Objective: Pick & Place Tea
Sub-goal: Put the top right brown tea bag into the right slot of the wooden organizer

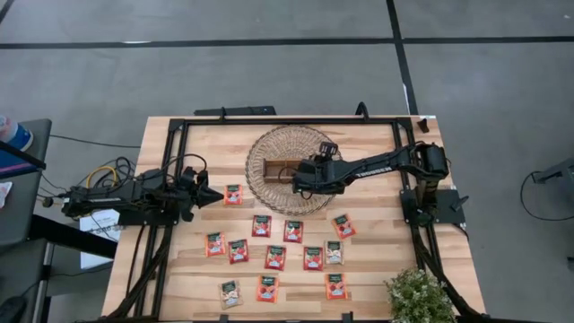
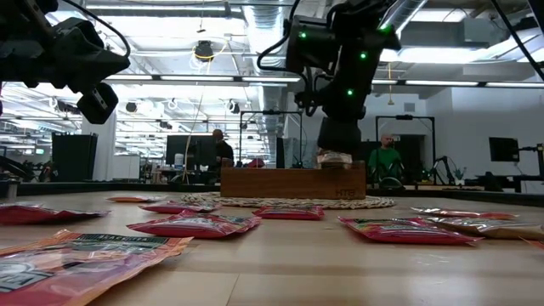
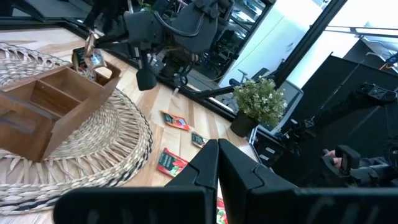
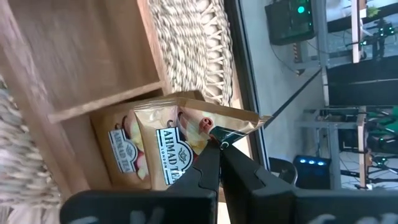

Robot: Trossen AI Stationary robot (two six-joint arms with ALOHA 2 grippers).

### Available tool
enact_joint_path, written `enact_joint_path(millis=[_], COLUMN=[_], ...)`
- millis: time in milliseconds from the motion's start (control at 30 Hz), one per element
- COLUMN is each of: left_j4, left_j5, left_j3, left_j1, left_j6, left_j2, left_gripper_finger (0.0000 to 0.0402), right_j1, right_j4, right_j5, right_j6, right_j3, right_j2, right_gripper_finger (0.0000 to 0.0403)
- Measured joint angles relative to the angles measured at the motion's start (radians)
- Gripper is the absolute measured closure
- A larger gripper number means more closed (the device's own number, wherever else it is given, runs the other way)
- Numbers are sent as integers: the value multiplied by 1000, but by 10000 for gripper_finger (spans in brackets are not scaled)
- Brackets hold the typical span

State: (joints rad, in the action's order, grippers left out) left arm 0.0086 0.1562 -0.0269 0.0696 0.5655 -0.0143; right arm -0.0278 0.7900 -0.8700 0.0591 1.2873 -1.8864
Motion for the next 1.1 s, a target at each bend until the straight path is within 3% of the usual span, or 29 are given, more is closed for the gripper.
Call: enact_joint_path(millis=[633, 1100], left_j4=[0, 0], left_j5=[0, -9], left_j3=[0, 0], left_j1=[0, 0], left_j6=[0, -35], left_j2=[0, 0], left_gripper_finger=[402, 402], right_j1=[-9, -3], right_j4=[-20, -51], right_j5=[38, 7], right_j6=[8, 12], right_j3=[-20, -68], right_j2=[0, -1], right_gripper_finger=[403, 403])
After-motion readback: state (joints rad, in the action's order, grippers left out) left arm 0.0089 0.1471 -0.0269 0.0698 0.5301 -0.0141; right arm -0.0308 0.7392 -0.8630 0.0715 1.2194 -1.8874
